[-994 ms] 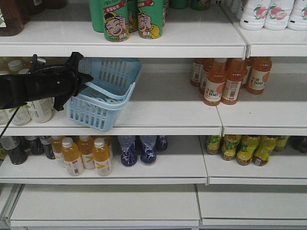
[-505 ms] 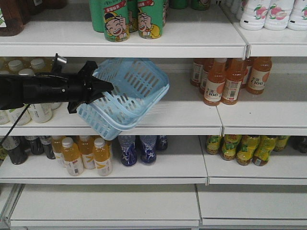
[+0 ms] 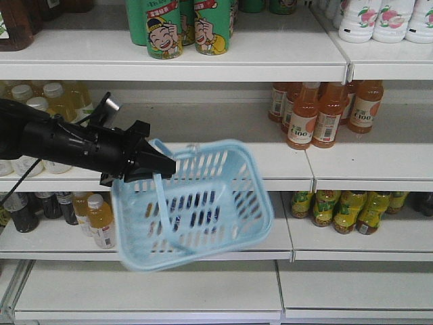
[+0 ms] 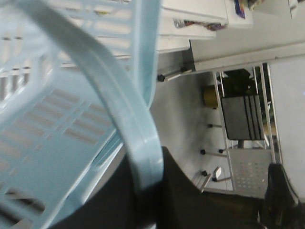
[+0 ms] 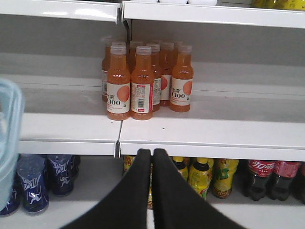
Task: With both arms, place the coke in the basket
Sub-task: 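Lift the basket off the shelf with the left gripper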
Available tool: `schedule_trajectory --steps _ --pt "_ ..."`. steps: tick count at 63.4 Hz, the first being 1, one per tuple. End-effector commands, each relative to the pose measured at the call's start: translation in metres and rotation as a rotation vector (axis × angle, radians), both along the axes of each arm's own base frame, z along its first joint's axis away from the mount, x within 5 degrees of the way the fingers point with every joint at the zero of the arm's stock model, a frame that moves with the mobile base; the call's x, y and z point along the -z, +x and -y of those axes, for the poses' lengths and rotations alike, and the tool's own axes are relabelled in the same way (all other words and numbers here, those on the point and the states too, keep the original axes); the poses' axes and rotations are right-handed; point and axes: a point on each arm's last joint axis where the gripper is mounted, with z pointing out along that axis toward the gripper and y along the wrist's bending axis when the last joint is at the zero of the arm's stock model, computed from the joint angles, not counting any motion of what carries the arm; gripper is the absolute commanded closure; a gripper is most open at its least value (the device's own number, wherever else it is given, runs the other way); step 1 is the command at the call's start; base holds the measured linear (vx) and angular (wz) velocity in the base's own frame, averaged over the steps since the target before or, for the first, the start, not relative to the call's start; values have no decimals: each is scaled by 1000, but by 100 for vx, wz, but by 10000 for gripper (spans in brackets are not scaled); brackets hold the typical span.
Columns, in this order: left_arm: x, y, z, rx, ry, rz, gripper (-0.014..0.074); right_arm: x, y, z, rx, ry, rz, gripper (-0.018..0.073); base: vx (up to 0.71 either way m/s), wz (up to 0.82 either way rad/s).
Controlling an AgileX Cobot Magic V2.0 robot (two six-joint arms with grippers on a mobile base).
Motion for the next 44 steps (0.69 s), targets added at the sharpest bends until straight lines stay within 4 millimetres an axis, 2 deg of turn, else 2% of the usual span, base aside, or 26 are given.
schedule_trajectory --steps 1,25,33,44 --pt "-38 -27 9 50 -54 76 604 -4 -1 -1 -10 -20 78 561 0 0" --pt "-49 -123 34 188 -72 151 603 -4 -1 -1 -10 -20 78 561 0 0" --pt "-68 -144 39 160 -190 190 603 -4 -1 -1 -10 -20 78 561 0 0" --pt "-102 -163 44 132 -371 262 603 -4 -1 -1 -10 -20 78 561 0 0"
